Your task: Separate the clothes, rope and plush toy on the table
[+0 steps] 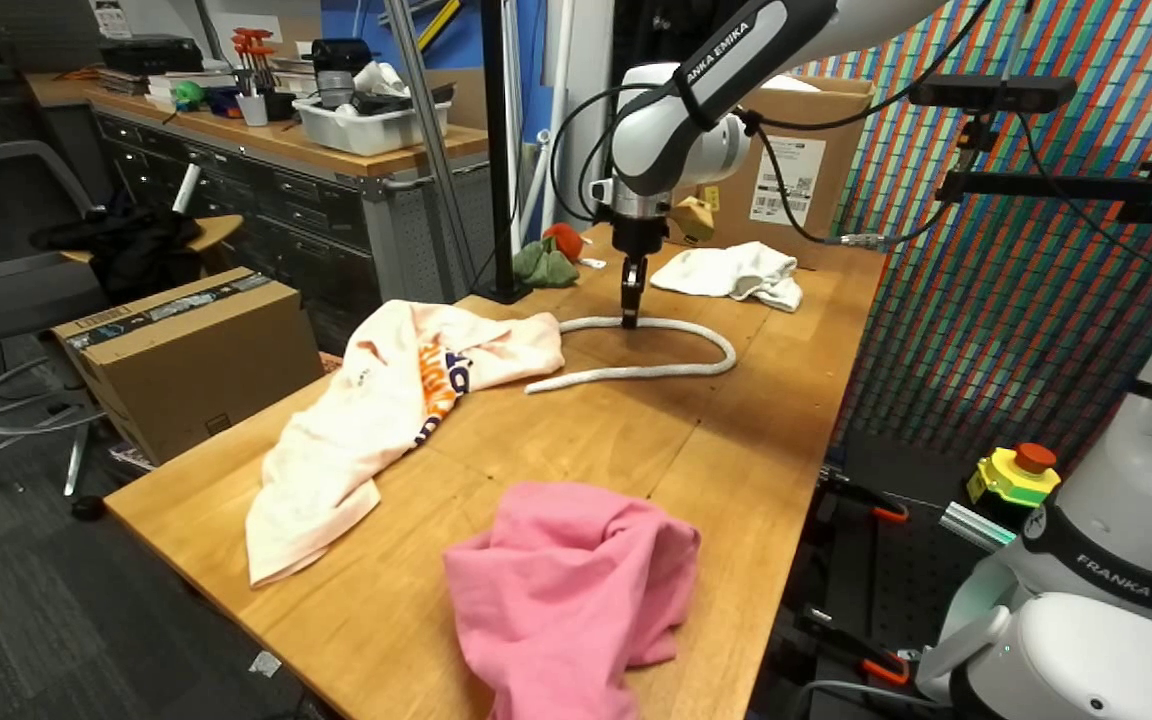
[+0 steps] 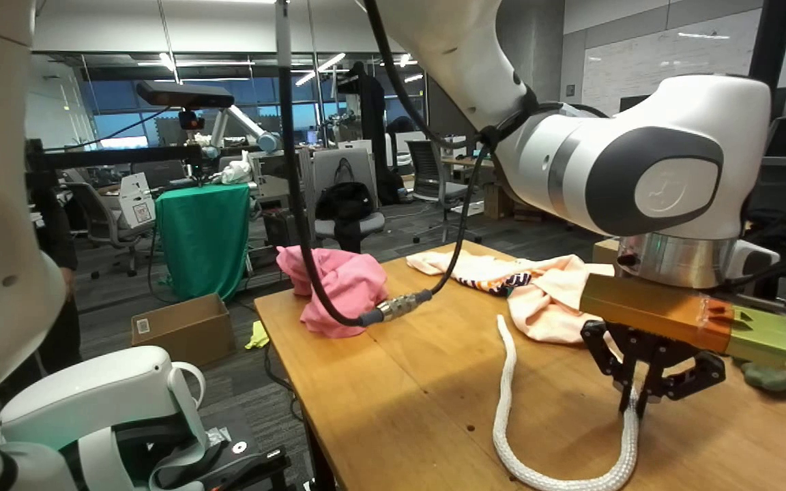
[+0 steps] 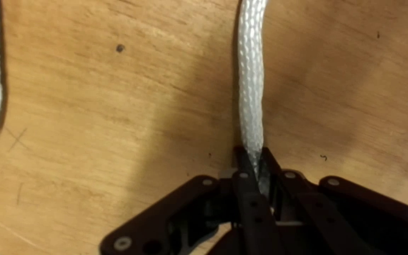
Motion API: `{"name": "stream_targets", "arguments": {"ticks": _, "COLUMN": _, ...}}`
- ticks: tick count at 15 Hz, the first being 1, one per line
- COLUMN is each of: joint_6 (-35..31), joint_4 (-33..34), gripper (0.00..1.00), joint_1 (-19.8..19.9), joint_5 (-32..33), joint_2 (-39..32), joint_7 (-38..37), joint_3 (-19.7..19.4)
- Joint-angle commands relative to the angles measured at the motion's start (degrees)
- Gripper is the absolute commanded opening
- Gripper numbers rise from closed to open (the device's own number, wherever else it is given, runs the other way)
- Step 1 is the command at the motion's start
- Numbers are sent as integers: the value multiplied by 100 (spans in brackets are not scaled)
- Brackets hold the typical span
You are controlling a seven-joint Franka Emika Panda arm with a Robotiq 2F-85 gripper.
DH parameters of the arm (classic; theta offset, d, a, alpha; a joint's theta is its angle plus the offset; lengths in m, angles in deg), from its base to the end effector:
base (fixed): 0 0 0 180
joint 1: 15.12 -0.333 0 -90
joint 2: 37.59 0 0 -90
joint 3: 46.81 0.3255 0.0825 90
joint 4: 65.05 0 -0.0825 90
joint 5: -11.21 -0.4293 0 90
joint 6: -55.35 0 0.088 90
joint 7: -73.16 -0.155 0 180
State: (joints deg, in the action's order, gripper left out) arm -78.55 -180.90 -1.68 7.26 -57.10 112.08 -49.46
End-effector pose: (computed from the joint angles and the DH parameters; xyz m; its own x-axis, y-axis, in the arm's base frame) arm 0.6071 -0.1718 0.2078 0.9385 0.3452 0.0009 0.3449 -0.9377 -0.0417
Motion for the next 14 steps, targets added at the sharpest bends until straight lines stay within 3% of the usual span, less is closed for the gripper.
{"name": "stream_targets", "arguments": {"ticks": 1, "joint_6": 3, "joint_4": -669, "gripper": 9, "joint_1": 62, "joint_5": 145, "joint_2": 80, "joint_7": -287, "joint_3": -197}}
{"name": "stream_targets", "arguments": {"ticks": 14, "joint_6": -399, "joint_4": -1818, "gripper": 9, "joint_1": 153, "joint_5": 135, "joint_2": 811, "joint_7": -1048, "joint_3": -622}}
